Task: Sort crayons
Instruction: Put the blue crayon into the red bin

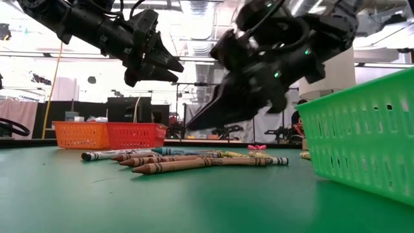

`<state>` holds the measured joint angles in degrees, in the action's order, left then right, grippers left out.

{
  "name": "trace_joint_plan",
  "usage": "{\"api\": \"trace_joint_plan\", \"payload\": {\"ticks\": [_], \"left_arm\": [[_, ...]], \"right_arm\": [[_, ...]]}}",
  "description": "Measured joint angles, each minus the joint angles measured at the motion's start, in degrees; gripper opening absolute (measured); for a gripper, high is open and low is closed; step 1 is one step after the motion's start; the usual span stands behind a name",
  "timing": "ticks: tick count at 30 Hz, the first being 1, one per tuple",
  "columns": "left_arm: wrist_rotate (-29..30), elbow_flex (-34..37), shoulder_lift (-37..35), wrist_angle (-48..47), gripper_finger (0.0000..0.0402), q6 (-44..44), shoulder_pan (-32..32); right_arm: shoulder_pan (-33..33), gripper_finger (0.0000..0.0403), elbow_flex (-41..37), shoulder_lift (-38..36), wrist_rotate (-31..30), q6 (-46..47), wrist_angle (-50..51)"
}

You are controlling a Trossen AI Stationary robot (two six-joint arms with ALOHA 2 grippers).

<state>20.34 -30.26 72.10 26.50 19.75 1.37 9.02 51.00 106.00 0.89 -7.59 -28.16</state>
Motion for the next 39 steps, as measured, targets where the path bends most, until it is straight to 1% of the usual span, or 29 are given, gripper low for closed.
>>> {"api": "trace_joint_plan", "payload": {"ticks": [2,4,10,23,31,35,39], "left_arm": [[0.0,0.0,0.0,0.17,0.0176,0.0,0.0],[-0.02,-0.07,0.0,0.2,0.0176,-0.02,0.02],[-0.02,-0.04,0.0,0.7,0.0176,-0.06,0.0],[-0.17,-0.02,0.0,0.88,0.0176,0.13,0.02],[-0.1,-0.02,0.0,0.89,0.0176,-0.02,0.02],[-0.09,-0.02,0.0,0.83,0.0176,-0.02,0.02],[-0.09,-0.02,0.0,0.83,0.0176,-0.04,0.02]], "right_arm": [[0.34,0.0107,0.25,0.3,-1.01,-0.32,0.57],[0.27,0.0107,1.37,0.32,-1.03,-0.88,0.46],[0.21,0.0107,1.56,0.43,-1.03,-1.06,3.04],[0.21,0.0107,2.42,5.74,-1.54,1.43,3.13],[0.2,0.0106,2.48,5.94,-4.91,3.15,4.07],[0.21,0.0087,2.48,5.94,-6.55,3.97,4.6],[0.21,0.0044,2.48,5.92,-6.92,4.59,5.07]]}}
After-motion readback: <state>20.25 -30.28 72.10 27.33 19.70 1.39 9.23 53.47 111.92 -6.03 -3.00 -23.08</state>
